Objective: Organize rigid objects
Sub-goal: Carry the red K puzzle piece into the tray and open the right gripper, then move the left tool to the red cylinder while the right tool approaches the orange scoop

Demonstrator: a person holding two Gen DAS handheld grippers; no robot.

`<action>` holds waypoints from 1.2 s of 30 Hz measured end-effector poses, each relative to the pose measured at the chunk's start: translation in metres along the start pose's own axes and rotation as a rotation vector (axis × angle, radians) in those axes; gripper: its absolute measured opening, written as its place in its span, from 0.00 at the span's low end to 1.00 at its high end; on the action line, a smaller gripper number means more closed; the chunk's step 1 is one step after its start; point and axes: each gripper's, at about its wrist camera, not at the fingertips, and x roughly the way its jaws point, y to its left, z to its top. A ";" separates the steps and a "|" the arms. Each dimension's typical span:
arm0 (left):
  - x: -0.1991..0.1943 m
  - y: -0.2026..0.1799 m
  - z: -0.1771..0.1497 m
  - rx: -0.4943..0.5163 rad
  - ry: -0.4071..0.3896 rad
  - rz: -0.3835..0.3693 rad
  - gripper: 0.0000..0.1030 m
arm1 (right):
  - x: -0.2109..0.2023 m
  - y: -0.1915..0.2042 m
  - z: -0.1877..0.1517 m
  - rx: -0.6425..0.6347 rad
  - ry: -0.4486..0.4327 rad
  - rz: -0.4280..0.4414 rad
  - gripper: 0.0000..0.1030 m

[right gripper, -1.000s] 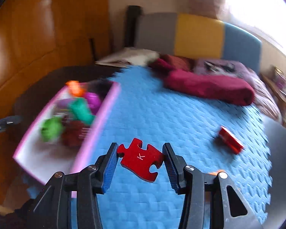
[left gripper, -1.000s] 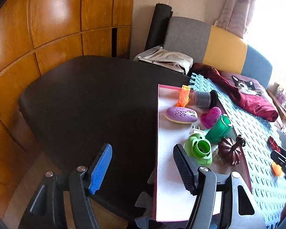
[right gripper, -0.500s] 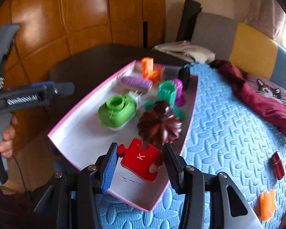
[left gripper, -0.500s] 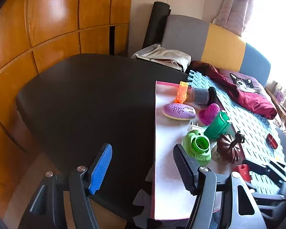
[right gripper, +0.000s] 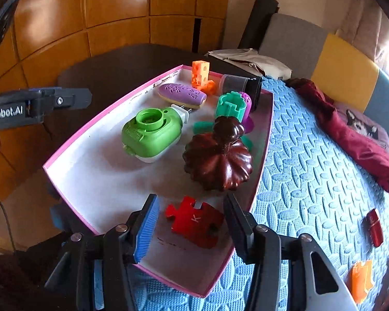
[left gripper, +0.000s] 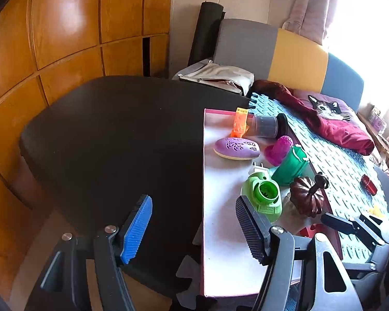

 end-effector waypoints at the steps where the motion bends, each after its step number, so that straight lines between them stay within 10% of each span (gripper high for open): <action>1: -0.001 -0.001 0.001 0.002 -0.004 0.000 0.66 | -0.004 -0.001 0.000 0.011 -0.011 0.004 0.50; 36: -0.017 -0.027 0.005 0.075 -0.035 -0.016 0.67 | -0.096 -0.147 -0.030 0.337 -0.150 -0.269 0.51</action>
